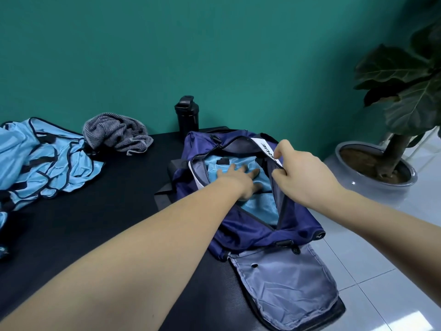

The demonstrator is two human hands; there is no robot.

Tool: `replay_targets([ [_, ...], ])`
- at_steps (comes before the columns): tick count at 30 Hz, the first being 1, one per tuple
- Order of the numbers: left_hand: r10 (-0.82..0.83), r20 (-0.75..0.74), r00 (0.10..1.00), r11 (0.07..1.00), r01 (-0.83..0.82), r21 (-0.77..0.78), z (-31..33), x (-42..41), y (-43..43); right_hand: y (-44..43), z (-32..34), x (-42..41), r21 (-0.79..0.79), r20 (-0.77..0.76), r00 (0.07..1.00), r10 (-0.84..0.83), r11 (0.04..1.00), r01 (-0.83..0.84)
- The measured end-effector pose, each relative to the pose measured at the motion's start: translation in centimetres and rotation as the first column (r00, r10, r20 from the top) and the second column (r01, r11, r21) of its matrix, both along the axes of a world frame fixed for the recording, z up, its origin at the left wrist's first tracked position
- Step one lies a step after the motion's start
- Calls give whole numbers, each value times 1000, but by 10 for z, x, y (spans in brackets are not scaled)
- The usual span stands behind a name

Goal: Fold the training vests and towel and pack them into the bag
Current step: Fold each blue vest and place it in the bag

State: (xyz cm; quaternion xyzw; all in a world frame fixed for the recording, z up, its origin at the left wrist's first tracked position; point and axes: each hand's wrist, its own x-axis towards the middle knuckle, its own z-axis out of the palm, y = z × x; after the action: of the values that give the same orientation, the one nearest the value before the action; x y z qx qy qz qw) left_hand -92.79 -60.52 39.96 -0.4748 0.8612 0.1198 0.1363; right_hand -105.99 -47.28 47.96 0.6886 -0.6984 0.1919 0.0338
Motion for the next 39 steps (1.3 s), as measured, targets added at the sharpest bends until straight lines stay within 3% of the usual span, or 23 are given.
replay_targets([
  [4,1,-13,1000,1000,-1,-19,24,10,9,4,0,2,9,11,1000,-8,1000,8],
  [7,-46,-86,995,990,34,-137,53,36,27,9,1,9,-33,4,1000,-8,999,8],
  [10,-55,-262,964,969,-13,-248,78,79,52,14,3,28,-123,25,1000,13,992,-9],
  [14,-4,-481,877,946,-153,-287,91,150,86,18,5,73,-166,111,988,109,982,-89],
  [22,224,-602,766,884,-420,-206,71,290,138,32,-18,194,-154,323,910,259,963,-220],
  [27,374,-647,665,826,-556,-94,37,354,158,43,-50,262,-68,522,826,213,976,-208],
  [32,500,-661,559,704,-707,-65,4,433,161,52,-86,311,0,625,756,195,968,-250],
  [36,577,-648,497,573,-812,-112,-17,488,151,50,-118,325,60,558,798,227,948,-312],
  [39,542,-712,446,458,-868,-195,-18,508,137,43,-129,328,72,518,812,271,931,-357],
])
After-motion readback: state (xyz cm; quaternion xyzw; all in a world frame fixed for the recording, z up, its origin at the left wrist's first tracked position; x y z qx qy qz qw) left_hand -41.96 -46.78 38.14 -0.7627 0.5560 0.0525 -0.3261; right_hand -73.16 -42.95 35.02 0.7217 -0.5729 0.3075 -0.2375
